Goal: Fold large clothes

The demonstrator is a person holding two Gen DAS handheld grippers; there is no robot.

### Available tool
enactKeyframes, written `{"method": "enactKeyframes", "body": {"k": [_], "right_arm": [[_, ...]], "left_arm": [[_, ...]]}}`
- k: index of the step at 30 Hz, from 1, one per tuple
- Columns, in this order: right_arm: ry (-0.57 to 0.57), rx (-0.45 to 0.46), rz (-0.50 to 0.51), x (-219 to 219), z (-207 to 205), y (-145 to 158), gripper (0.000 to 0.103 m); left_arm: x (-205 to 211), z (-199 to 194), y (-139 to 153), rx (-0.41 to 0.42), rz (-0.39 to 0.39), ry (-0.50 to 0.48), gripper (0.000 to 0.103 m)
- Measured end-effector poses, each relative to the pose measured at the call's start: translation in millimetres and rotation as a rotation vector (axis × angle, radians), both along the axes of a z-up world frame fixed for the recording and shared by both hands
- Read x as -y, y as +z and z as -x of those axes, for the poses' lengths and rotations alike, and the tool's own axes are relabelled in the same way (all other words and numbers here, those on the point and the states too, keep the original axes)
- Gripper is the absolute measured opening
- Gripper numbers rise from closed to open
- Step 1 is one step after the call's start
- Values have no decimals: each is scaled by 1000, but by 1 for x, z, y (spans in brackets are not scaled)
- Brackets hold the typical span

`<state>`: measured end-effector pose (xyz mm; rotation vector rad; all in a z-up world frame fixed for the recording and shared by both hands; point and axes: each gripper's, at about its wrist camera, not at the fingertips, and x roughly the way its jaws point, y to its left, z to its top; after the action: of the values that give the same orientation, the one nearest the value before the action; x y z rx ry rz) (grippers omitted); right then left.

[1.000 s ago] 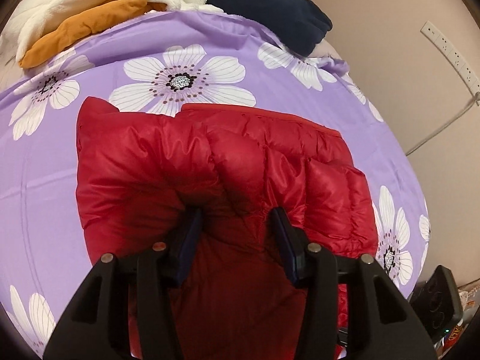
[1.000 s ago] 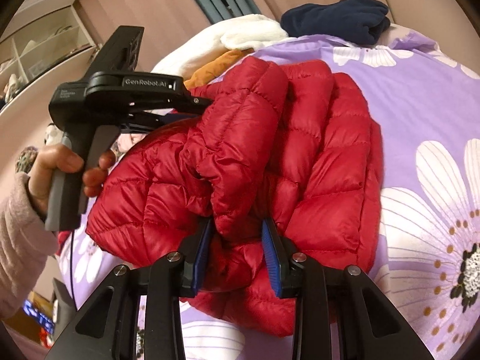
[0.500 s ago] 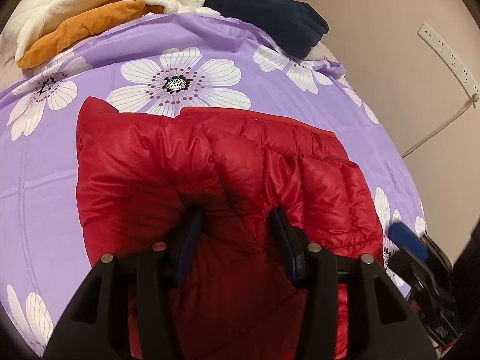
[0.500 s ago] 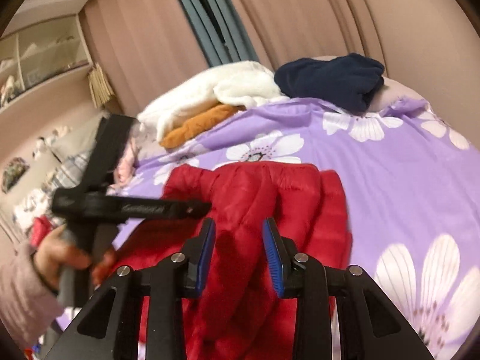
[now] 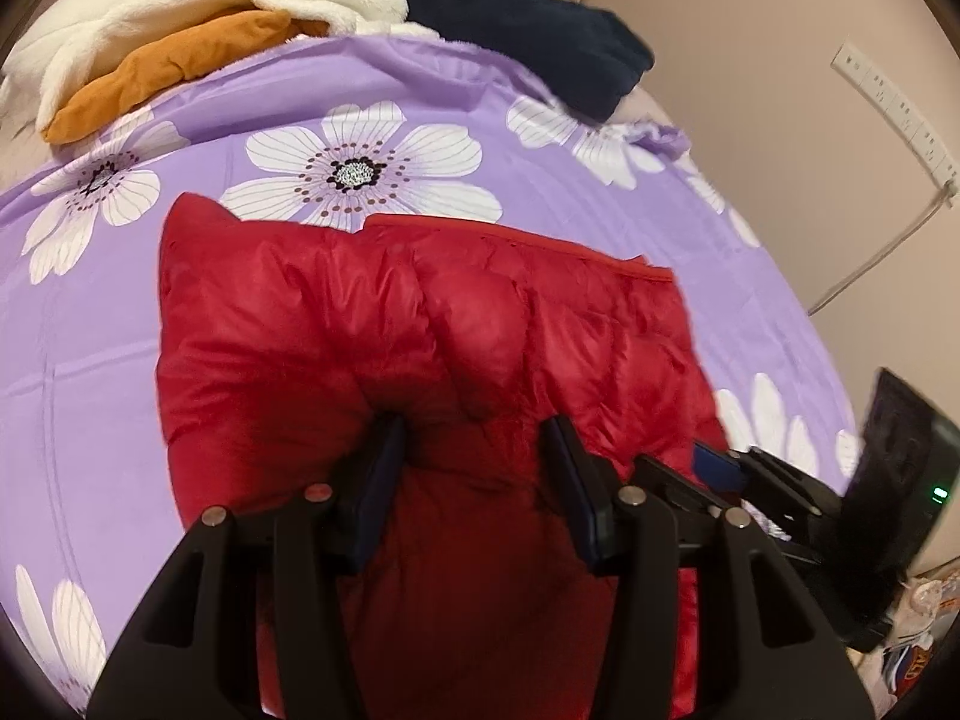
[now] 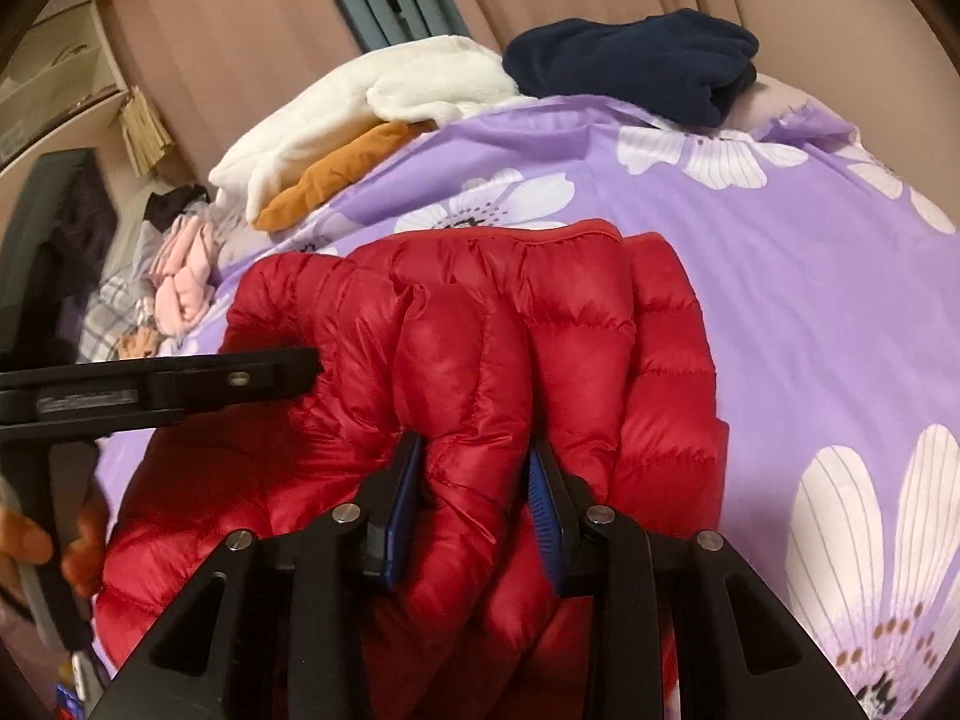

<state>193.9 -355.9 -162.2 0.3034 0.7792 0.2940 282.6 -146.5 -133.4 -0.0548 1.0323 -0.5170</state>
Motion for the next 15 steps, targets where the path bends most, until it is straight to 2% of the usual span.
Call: {"method": "enactKeyframes", "body": {"k": [4,6,10,12,15], "right_arm": [[-10,-8,-23,2,0,1,33],[-19,-10,-38,3,1,0,33],[-33,3,-58,2,7,6,34],[-48,18,-60,3,13,14,37],[-92,88,-26,4,29,34,39]], "left_arm": [[-23,41,23,45,88,-3,49],[-30,58,26,53,104,-7,49],[-35,86,17,64,67,-22,48],[-32,91,13,68,39,-28,48],[-32,92,12,66,42,-28,49]]}}
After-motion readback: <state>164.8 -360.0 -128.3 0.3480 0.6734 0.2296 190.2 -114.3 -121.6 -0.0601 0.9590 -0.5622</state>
